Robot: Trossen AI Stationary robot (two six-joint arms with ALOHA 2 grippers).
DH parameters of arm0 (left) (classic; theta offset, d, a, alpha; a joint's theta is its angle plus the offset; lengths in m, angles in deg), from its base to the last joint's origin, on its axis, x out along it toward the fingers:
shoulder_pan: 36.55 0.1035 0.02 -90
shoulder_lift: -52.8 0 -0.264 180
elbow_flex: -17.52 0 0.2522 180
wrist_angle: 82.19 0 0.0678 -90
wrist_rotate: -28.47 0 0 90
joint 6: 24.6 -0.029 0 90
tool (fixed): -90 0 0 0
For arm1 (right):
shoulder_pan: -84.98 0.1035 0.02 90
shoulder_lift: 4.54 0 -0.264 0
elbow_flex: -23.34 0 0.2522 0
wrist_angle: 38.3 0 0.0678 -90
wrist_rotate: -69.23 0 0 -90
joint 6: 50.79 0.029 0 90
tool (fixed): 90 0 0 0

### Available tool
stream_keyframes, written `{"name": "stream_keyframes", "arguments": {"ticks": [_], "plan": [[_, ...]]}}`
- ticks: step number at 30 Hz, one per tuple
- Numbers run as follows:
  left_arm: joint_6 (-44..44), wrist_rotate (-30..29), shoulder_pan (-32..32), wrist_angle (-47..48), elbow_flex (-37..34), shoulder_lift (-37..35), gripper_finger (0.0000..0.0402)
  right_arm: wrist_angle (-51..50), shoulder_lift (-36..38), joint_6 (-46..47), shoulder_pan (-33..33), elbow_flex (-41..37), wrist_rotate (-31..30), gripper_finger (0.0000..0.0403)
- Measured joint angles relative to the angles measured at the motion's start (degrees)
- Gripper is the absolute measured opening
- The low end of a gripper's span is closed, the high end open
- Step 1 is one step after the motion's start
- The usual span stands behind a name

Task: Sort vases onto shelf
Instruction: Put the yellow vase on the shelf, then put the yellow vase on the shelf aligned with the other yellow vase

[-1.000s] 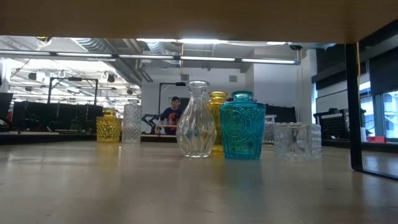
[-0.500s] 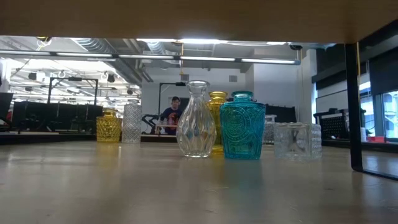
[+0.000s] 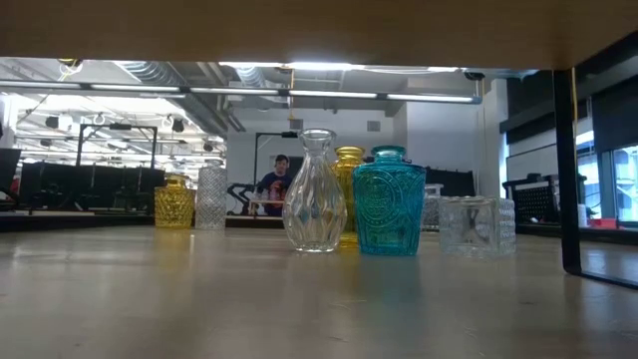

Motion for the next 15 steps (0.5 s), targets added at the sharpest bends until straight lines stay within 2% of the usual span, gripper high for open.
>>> {"name": "stream_keyframes", "arguments": {"ticks": [4,9,15], "plan": [[0.0,0.0,0.0,0.0,0.0,0.0,0.0128,1.7,0.0,0.3,0.0,0.2,0.0,0.0108],[0.0,0.0,0.0,0.0,0.0,0.0,0.0128,2.6,0.1,0.4,-0.4,3.6,0.1,0.0110],[0.0,-0.1,0.0,0.0,0.0,0.0,0.0127,6.7,2.6,3.0,-2.0,3.2,0.9,0.0110]]}}
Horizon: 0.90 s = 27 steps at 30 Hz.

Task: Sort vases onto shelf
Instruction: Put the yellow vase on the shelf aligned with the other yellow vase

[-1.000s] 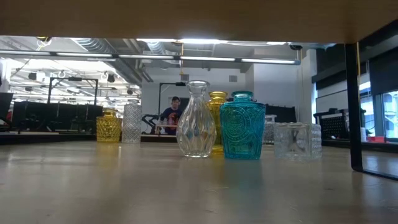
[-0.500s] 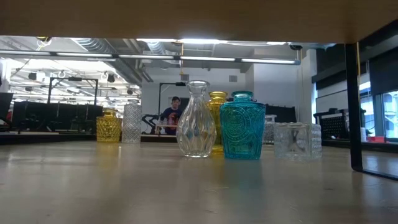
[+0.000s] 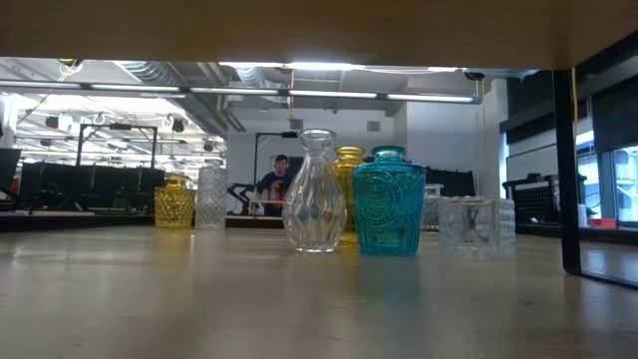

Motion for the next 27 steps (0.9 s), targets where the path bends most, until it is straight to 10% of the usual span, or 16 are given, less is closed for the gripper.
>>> {"name": "stream_keyframes", "arguments": {"ticks": [12,27], "plan": [[-4.4,-6.5,-2.2,-1.6,0.0,2.3,0.0127,25.7,3.5,-3.9,-5.6,0.4,-24.6,0.0111],[-23.7,-5.2,6.0,-22.6,0.0,-5.9,0.0127,27.7,5.2,-10.6,-15.4,-0.3,-20.6,0.0111]]}}
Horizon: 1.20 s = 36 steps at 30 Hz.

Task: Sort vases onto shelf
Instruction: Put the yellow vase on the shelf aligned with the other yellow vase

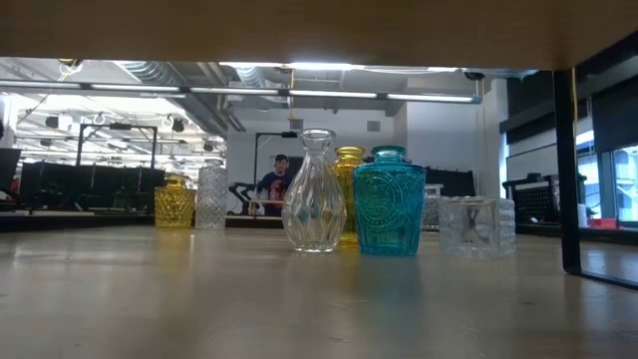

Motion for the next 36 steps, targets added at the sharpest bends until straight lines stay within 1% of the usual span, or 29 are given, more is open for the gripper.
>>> {"name": "stream_keyframes", "arguments": {"ticks": [4,7,11,15,17,21,23,25,28,33,36], "plan": [[-2.2,8.1,7.7,1.6,0.0,-4.5,0.0127,-2.4,0.0,-2.0,0.3,0.0,0.4,0.0111],[-3.3,14.1,13.5,1.7,0.0,-6.1,0.0127,-4.0,0.2,-4.3,0.0,0.0,0.0,0.0111],[-3.8,20.5,20.7,1.6,0.0,-5.4,0.0127,-6.3,0.7,-8.0,-0.8,0.0,0.1,0.0111],[-3.4,25.8,25.9,-0.6,0.0,-1.9,0.0127,-7.9,0.7,-9.6,-2.7,-1.2,4.9,0.0111],[-3.4,26.6,26.9,-3.1,0.0,0.4,0.0127,-6.9,0.7,-10.3,-3.9,-3.3,7.3,0.0111],[-3.4,26.8,28.1,-7.2,0.0,4.3,0.0127,-4.5,0.5,-10.9,-6.1,-8.0,14.6,0.0111],[-3.3,28.6,29.3,-8.1,0.0,5.2,0.0127,-2.1,0.6,-10.9,-7.2,-10.6,18.1,0.0111],[-3.3,30.2,30.7,-8.6,0.0,5.2,0.0128,-0.3,0.5,-10.9,-8.2,-12.6,21.9,0.0111],[-3.4,30.2,32.7,-8.5,0.0,4.7,0.0128,3.3,0.5,-11.0,-10.0,-14.5,26.9,0.0111],[-3.9,30.8,38.6,-8.4,0.0,3.4,0.0128,4.3,0.5,-12.4,-13.4,-15.4,31.3,0.0111],[-4.8,35.2,43.4,-7.1,0.0,3.9,0.0128,4.4,0.6,-13.5,-15.6,-15.3,34.5,0.0111]]}}
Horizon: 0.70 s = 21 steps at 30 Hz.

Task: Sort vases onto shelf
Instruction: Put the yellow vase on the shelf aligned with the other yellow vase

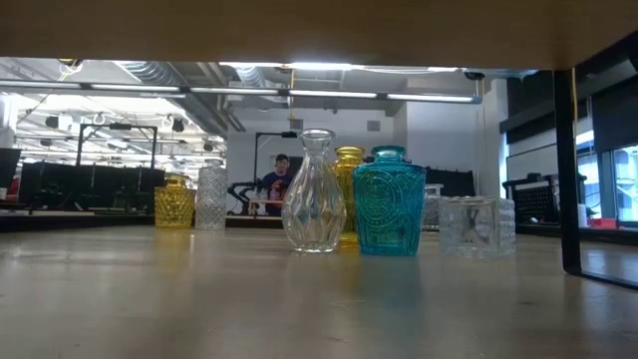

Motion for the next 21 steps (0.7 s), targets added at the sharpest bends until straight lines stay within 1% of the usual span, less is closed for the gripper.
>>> {"name": "stream_keyframes", "arguments": {"ticks": [2,4,7,9,11,16,19,21], "plan": [[-0.8,4.4,3.3,1.3,0.0,0.7,0.0128,-0.3,0.0,0.0,-1.6,0.0,1.8,0.0111],[-2.2,7.1,6.0,3.1,0.0,1.5,0.0128,-1.2,0.0,0.0,-3.0,0.0,3.1,0.0111],[-3.0,7.7,9.0,4.7,0.0,2.8,0.0128,-2.5,0.0,1.1,-4.5,0.0,3.0,0.0111],[-2.8,8.2,10.6,4.3,0.0,3.5,0.0128,-2.5,0.0,3.3,-5.2,0.0,2.8,0.0111],[-1.8,10.1,11.9,3.8,0.0,4.2,0.0128,-2.1,0.0,6.3,-5.3,0.0,2.9,0.0111],[-1.2,15.2,12.9,3.7,0.0,5.3,0.0128,0.1,0.0,10.9,-3.7,0.0,3.0,0.0111],[-1.2,15.5,12.0,4.3,0.0,5.6,0.0128,0.9,0.0,13.2,-1.5,0.0,2.7,0.0111],[-1.2,15.3,11.2,4.2,0.0,5.6,0.0128,1.4,0.0,13.8,0.0,0.0,0.9,0.0111]]}}
